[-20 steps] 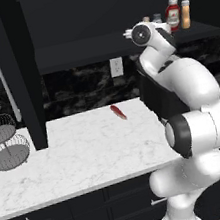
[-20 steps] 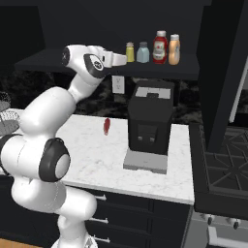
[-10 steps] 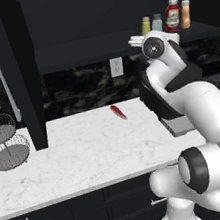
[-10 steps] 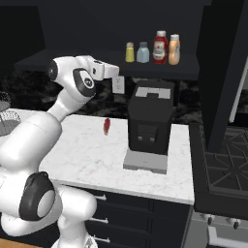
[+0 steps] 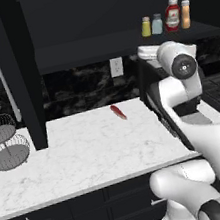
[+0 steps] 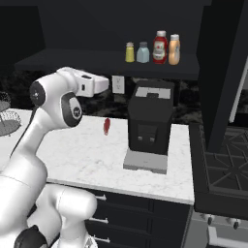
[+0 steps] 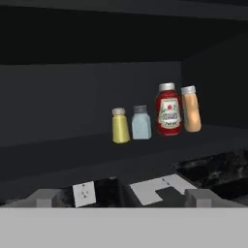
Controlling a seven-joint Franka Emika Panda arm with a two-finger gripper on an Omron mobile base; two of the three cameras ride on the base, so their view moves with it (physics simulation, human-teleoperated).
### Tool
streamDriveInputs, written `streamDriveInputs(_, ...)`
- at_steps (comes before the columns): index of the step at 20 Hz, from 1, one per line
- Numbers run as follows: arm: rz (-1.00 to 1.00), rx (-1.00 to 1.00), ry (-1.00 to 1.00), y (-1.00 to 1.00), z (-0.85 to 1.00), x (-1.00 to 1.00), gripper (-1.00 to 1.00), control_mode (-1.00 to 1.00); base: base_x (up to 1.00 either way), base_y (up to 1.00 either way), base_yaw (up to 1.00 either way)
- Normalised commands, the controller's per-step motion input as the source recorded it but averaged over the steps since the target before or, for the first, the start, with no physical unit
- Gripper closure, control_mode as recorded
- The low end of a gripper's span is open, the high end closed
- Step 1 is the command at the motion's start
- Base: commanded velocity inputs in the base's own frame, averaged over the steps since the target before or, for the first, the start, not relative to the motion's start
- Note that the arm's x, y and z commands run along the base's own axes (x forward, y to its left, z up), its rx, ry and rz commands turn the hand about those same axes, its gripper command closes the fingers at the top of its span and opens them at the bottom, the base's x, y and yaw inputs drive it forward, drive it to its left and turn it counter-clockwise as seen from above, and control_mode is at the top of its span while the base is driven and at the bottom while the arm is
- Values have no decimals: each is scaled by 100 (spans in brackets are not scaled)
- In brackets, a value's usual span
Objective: Put the shaker and condiment bottle from the counter next to their counterparts in the cabinet.
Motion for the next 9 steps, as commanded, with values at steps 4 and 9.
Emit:
streamDriveInputs(4, 15, 0, -6, 30, 1, -100, -100, -100, 0, 0, 0)
streamDriveInputs(9, 12, 2, -4, 27, 0, -100, -100, -100, 0, 0, 0)
